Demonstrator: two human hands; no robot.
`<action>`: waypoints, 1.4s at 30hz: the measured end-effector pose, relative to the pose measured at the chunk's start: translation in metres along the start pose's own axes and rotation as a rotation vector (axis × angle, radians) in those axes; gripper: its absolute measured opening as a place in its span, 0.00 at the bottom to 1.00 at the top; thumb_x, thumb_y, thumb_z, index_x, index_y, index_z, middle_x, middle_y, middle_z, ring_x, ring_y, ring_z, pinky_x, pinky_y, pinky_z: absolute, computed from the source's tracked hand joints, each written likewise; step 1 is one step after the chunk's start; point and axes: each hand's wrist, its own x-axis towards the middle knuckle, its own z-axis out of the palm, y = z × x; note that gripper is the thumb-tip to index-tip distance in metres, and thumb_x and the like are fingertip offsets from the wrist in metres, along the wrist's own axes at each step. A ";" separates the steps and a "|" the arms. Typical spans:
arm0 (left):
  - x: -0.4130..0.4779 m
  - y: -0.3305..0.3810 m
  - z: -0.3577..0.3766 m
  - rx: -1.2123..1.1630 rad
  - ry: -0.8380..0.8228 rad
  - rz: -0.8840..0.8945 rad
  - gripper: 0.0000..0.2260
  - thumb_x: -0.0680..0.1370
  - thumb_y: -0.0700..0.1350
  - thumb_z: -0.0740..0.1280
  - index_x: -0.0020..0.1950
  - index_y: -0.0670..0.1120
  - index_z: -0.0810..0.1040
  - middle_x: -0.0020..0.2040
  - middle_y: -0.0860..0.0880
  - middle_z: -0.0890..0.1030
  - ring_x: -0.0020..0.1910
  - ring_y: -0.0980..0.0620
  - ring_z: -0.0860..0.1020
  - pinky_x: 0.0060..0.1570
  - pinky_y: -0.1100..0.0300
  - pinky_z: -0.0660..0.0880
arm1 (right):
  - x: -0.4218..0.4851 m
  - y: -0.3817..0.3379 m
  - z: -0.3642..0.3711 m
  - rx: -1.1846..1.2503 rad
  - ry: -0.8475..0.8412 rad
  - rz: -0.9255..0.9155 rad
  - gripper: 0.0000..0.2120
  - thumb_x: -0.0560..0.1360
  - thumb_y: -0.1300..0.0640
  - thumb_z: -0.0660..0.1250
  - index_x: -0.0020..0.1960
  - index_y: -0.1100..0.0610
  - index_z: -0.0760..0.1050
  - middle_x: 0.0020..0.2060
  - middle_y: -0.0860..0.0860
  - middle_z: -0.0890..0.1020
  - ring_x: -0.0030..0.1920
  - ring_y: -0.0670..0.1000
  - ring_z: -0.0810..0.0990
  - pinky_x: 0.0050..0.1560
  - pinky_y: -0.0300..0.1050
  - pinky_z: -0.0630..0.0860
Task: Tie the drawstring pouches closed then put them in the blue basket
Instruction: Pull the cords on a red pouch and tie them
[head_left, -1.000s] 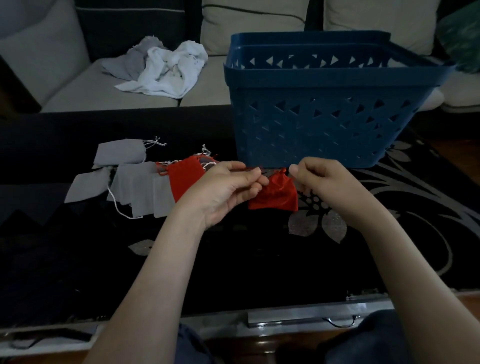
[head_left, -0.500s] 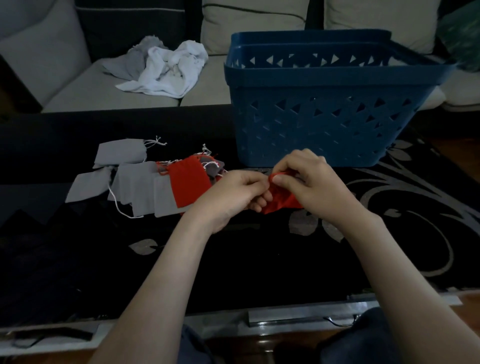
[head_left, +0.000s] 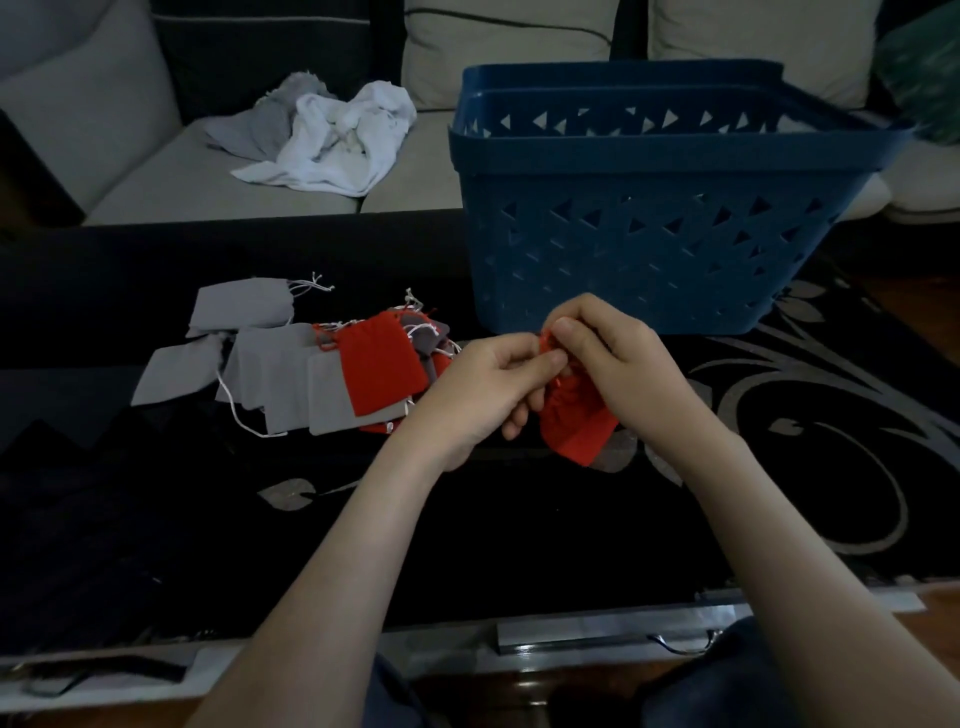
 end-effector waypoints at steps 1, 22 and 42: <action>0.000 0.000 0.000 -0.005 0.004 -0.010 0.11 0.80 0.46 0.63 0.38 0.45 0.76 0.25 0.52 0.71 0.22 0.57 0.67 0.20 0.66 0.63 | 0.000 0.000 -0.001 0.035 -0.012 0.018 0.09 0.81 0.58 0.59 0.49 0.59 0.77 0.38 0.46 0.79 0.38 0.39 0.76 0.42 0.30 0.70; 0.004 0.002 -0.007 -0.229 0.159 -0.136 0.16 0.81 0.43 0.61 0.33 0.42 0.72 0.29 0.48 0.72 0.23 0.57 0.67 0.21 0.68 0.64 | 0.002 0.004 -0.003 -0.147 -0.142 0.125 0.05 0.76 0.56 0.67 0.41 0.51 0.78 0.34 0.44 0.79 0.33 0.37 0.73 0.37 0.30 0.67; 0.001 0.006 -0.012 -0.275 0.112 0.015 0.06 0.79 0.38 0.63 0.43 0.44 0.77 0.31 0.54 0.79 0.27 0.62 0.73 0.27 0.73 0.65 | 0.002 -0.005 -0.007 0.259 -0.212 0.272 0.04 0.75 0.64 0.67 0.47 0.57 0.78 0.37 0.50 0.80 0.37 0.43 0.77 0.38 0.31 0.73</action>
